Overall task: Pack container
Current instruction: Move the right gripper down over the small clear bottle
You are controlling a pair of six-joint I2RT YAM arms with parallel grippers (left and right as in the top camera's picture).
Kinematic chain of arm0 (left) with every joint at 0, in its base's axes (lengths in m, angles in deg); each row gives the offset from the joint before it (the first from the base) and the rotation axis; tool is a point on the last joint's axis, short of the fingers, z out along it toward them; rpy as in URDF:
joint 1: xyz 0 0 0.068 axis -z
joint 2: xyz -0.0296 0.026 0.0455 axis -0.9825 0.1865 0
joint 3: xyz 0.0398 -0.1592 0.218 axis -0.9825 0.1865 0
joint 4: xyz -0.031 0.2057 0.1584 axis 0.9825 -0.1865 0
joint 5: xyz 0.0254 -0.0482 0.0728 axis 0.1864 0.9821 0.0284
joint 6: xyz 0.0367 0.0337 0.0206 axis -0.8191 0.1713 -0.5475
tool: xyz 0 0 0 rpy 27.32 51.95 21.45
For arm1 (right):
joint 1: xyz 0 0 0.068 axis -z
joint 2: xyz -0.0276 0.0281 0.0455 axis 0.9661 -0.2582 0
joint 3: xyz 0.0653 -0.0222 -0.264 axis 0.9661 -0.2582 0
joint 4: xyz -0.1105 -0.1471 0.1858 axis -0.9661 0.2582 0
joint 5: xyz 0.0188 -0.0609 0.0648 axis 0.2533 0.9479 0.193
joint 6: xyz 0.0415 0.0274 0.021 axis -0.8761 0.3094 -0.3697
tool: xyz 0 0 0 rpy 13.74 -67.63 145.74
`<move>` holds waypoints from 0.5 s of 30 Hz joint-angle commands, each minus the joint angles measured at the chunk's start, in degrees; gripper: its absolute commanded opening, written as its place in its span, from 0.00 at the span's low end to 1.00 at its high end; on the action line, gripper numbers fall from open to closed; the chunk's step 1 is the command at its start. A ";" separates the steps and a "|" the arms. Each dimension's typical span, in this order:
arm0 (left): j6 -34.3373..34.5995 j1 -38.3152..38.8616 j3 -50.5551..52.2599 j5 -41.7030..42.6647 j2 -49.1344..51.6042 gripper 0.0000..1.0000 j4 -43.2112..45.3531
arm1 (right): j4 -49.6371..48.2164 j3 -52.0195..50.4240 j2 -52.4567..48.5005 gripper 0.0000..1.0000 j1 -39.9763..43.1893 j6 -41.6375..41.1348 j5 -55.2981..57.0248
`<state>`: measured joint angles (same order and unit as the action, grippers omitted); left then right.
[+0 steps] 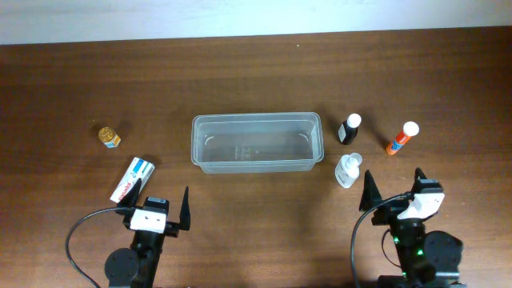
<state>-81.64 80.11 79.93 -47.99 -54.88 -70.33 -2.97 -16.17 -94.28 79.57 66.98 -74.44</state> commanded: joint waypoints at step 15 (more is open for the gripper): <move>-0.50 -0.28 0.37 -0.02 -0.44 0.99 -0.04 | 50.97 60.98 -50.38 0.98 0.37 4.55 -0.98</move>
<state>-81.64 80.11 79.93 -48.01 -54.88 -70.33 41.38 34.70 -136.37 79.57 68.42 -75.00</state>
